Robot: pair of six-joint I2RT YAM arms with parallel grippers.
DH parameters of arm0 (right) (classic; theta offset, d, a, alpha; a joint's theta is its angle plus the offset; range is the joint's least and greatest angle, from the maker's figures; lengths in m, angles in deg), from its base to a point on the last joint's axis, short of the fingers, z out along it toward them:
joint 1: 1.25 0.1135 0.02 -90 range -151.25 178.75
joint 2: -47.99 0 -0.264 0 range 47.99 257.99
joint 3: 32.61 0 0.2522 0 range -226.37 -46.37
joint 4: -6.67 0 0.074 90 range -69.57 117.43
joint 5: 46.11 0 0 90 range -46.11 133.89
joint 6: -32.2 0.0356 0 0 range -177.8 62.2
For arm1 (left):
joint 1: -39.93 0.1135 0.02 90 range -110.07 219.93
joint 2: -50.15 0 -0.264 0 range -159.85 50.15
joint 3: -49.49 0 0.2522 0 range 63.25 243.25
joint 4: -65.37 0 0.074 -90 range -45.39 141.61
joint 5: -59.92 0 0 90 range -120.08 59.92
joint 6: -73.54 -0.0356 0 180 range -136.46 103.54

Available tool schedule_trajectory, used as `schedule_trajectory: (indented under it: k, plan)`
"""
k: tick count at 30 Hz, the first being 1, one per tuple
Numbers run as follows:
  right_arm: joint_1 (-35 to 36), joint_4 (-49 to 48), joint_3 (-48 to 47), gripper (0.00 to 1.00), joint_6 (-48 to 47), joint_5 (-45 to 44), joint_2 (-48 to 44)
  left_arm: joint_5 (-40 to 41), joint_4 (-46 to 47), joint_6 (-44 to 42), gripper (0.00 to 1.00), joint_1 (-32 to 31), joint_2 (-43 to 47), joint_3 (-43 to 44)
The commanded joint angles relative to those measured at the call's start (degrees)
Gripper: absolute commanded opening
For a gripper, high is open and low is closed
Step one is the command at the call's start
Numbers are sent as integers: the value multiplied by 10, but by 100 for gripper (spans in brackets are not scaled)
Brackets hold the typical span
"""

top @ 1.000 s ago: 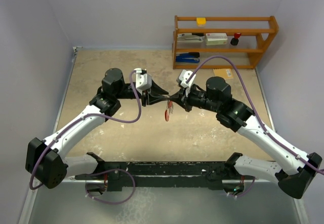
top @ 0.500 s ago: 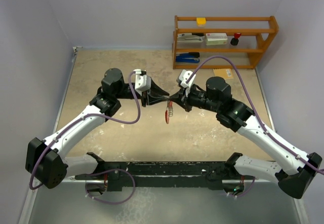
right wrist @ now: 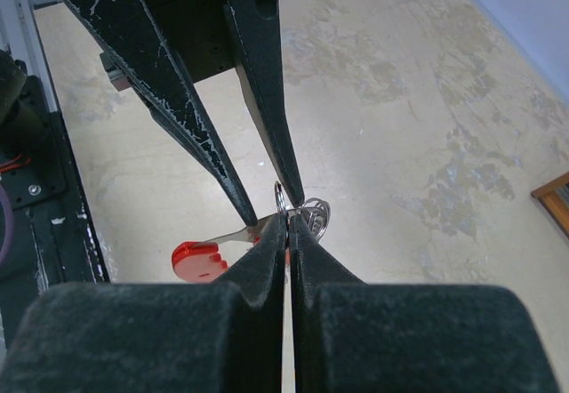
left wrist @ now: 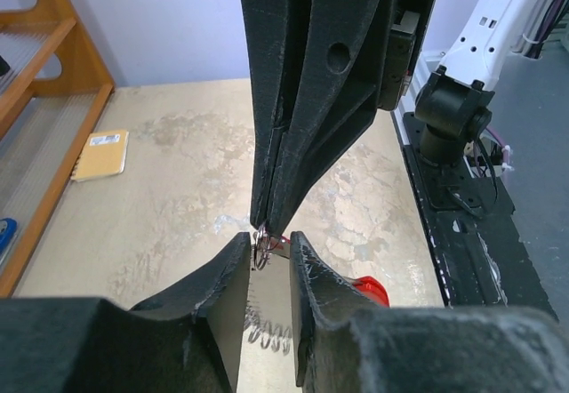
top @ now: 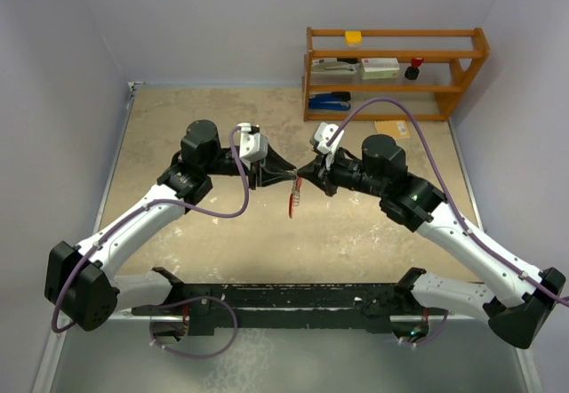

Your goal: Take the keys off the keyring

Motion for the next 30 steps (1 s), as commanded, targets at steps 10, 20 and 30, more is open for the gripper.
schedule_trajectory:
  k: [10,20,30]
  plan:
    - [2,-32,-3,0,9,15,-23,-5,64,-7,0,-2,26,-10]
    - [1,-42,3,12,9,-16,-30,58,133,34,0,-3,90,-39]
    - [2,-55,15,0,7,-38,-43,86,102,39,0,-3,73,-38]
